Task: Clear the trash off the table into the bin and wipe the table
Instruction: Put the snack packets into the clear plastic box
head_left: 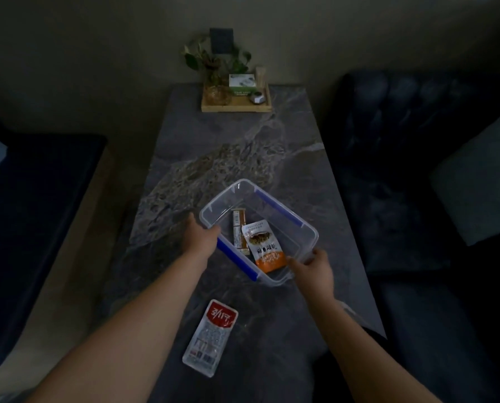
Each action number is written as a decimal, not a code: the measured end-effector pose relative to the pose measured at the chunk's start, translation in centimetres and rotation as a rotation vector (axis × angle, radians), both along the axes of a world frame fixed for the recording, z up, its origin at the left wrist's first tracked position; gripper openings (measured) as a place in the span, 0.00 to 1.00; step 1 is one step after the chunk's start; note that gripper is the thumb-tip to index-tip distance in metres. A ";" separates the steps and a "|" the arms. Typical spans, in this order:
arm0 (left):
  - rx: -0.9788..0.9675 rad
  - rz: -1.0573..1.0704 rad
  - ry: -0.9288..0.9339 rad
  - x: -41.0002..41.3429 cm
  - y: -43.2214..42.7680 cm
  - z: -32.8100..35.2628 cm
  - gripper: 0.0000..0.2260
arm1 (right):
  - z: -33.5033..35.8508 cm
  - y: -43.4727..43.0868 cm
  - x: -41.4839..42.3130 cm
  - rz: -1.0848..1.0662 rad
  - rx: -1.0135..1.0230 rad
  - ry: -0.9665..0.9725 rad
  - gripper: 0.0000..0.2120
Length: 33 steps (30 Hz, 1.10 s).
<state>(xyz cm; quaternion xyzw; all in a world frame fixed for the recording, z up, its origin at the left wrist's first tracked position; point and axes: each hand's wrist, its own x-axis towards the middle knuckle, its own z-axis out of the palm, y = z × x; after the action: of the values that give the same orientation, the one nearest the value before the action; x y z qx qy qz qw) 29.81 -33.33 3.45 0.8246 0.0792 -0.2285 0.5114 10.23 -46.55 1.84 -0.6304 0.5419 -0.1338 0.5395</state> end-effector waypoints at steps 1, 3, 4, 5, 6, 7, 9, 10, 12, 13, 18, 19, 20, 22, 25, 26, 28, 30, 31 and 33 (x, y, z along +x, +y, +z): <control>-0.017 -0.004 -0.004 0.0 0.1 0.0 0.35 | 0.1 0.1 0.3 0.006 -0.025 0.015 0.17; -0.037 0.014 -0.014 0.0 0.8 0.1 0.33 | 0.6 0.1 0.9 0.013 -0.054 0.024 0.15; -0.046 0.039 -0.003 -0.3 1.4 0.3 0.34 | 0.8 -0.1 1.1 0.021 -0.064 0.019 0.14; -0.055 0.063 0.010 -0.6 2.3 0.4 0.37 | 1.1 -0.3 1.4 0.039 -0.081 0.012 0.12; -0.059 0.076 0.022 -1.0 3.4 0.4 0.39 | 1.3 -0.7 1.7 0.069 -0.103 0.013 0.11; -0.064 0.084 0.032 -1.5 4.5 0.3 0.40 | 1.5 -0.9 2.0 0.103 -0.123 0.018 0.09; -0.079 0.099 0.058 -2.5 6.9 0.2 0.40 | 1.7 -1.2 2.9 0.165 -0.159 0.036 0.10; -0.084 0.107 0.066 -3.0 8.0 0.0 0.38 | 1.8 -1.2 3.5 0.192 -0.175 0.051 0.12; -0.071 0.108 0.044 -3.9 9.8 -0.4 0.35 | 1.8 -1.0 4.6 0.237 -0.202 0.087 0.14; -0.058 0.095 0.020 -4.2 10.4 -0.6 0.33 | 1.7 -0.9 5.1 0.253 -0.216 0.101 0.14; -0.066 0.016 -0.046 -4.6 12.3 -1.2 0.24 | 1.1 -0.6 6.6 0.253 -0.222 0.066 0.13; -0.066 0.013 -0.057 -4.7 12.8 -1.3 0.25 | 1.1 -0.6 6.6 0.247 -0.207 0.058 0.12; -0.042 0.000 -0.080 -4.8 13.5 -1.4 0.26 | 1.1 -0.5 6.4 0.233 -0.181 0.051 0.12; 0.138 -0.099 -0.184 -5.3 15.6 -2.2 0.26 | 1.1 0.0 5.5 0.143 -0.123 0.021 0.12; 0.488 -0.361 -0.437 -6.1 19.5 -4.4 0.24 | 1.3 2.4 2.4 -0.108 -0.126 -0.079 0.05; 0.561 -0.453 -0.518 -6.4 20.5 -5.3 0.24 | 1.2 3.6 1.2 -0.175 -0.132 -0.101 0.04; 0.686 -0.601 -0.601 -6.7 21.6 -6.7 0.25 | 0.5 6.5 -1.0 -0.202 -0.118 -0.114 0.03; 0.767 -0.690 -0.590 -6.9 21.9 -7.7 0.28 | -0.3 9.7 -2.5 -0.057 -0.123 -0.073 0.07; 0.793 -0.712 -0.585 -7.0 21.9 -8.2 0.29 | -0.8 11.1 -2.8 0.073 -0.147 -0.036 0.09; 0.811 -0.719 -0.596 -7.2 22.1 -8.9 0.31 | -1.5 13.1 -2.7 0.391 -0.241 0.082 0.11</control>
<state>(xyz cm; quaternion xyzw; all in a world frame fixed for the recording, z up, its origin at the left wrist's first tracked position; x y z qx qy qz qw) 22.65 -11.21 -5.46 0.9568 -0.2693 -0.0980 0.0483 7.56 -33.48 0.30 -0.7880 0.4111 -0.0648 0.4538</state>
